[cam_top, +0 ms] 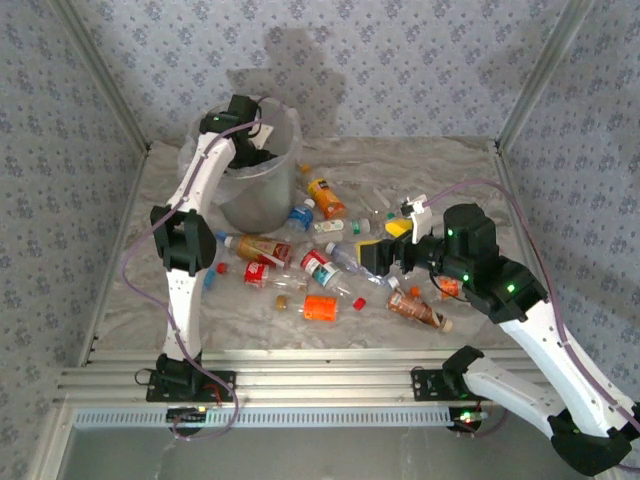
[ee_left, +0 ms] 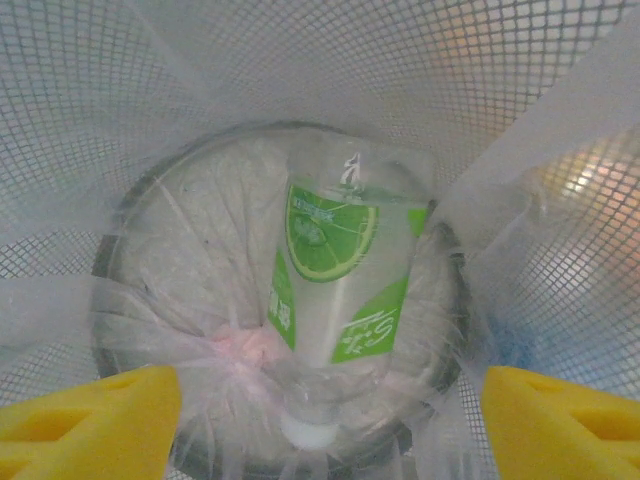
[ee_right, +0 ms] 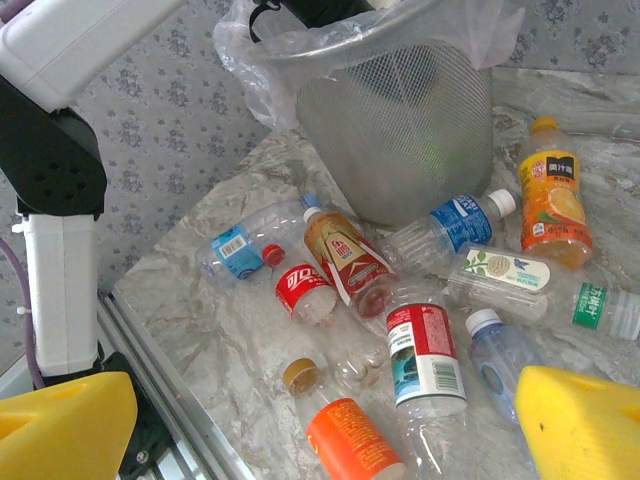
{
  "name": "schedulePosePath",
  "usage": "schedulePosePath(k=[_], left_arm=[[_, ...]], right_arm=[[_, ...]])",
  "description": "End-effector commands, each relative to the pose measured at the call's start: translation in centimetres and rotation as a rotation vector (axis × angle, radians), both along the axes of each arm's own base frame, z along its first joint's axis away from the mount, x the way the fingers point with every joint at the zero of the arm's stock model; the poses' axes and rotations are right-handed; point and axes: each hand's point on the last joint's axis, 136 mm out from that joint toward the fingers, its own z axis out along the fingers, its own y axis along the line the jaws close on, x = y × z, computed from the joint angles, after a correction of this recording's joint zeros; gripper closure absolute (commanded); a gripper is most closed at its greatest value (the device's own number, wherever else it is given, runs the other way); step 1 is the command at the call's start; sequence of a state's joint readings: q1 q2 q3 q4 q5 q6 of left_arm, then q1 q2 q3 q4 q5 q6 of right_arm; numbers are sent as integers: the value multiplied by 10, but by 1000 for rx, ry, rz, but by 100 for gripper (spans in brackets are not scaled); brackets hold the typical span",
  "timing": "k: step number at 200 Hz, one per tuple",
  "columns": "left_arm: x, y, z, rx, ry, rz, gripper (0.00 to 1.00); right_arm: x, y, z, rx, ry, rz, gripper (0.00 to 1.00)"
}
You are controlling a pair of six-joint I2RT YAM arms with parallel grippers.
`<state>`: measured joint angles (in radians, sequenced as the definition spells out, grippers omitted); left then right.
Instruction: Put the plastic bottles in the bin
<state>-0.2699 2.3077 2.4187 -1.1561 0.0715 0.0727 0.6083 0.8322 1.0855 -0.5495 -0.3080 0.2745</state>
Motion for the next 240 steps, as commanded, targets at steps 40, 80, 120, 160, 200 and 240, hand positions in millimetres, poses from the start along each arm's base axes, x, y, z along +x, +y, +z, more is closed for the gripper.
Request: schedulePosePath(k=[40,80,120,160,200,240], left_arm=[[-12,-4,82,-110,-144,18,20],[-24,-5,118,-158,-200,17,19],[-45,-4,148,-203,-242,16,19],[-76,1,184,-262,-338,16,19],[-128,-7,205,-364,-402,-34,17],[-190,-27,202,-500,-398,-144,7]], right_arm=[[6,-13,-8,-32,28,-81,2],[5,-21,-29,-88,80,-110,8],[7,-30,-57,-162,152,-160,16],[9,-27,-84,-198,211,-154,22],[-3,-4,-107,-226,257,-8,25],[-13,22,-132,-319,268,99,25]])
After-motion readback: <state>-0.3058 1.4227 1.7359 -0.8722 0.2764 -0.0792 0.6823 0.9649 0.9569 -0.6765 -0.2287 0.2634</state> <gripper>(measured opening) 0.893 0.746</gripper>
